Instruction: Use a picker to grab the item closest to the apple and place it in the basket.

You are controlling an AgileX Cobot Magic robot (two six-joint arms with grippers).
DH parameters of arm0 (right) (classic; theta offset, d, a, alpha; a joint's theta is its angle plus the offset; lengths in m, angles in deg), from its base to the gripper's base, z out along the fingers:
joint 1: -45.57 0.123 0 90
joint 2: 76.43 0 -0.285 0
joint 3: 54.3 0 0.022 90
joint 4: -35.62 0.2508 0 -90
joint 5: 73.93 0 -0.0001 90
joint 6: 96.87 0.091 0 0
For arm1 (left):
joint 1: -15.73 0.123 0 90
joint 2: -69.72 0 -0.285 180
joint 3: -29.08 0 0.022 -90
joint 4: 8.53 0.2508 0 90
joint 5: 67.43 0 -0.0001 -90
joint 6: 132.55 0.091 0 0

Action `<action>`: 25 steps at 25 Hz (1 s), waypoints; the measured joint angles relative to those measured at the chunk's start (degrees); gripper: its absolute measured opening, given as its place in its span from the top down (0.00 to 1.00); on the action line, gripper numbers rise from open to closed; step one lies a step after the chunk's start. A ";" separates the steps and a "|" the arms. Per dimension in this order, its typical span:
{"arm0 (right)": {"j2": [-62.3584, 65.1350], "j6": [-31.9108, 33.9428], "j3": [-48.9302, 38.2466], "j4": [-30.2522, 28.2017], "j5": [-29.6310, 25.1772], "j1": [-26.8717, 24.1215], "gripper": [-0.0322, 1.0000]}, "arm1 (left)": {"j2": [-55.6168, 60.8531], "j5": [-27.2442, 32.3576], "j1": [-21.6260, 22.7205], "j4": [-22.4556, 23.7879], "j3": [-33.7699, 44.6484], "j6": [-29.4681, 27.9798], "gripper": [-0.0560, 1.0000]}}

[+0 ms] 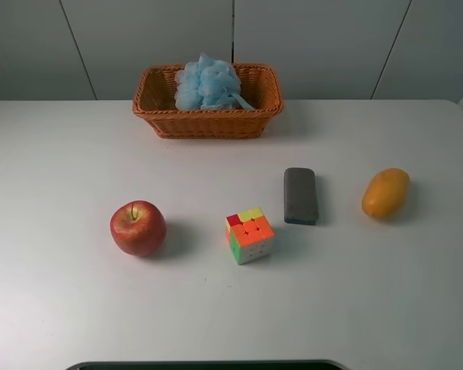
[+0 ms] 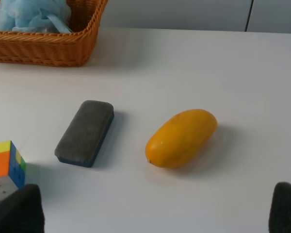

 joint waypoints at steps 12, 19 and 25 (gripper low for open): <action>0.00 0.00 0.00 0.00 0.00 0.00 0.29 | 35.77 -2.55 2.79 -2.55 25.78 0.23 0.26; 0.00 0.00 0.00 0.00 0.00 0.00 0.29 | 43.70 -6.77 16.52 -8.75 33.29 10.24 0.26; 0.00 0.00 0.00 0.00 0.00 0.00 0.29 | 49.21 -7.27 22.34 -10.60 33.44 12.90 0.26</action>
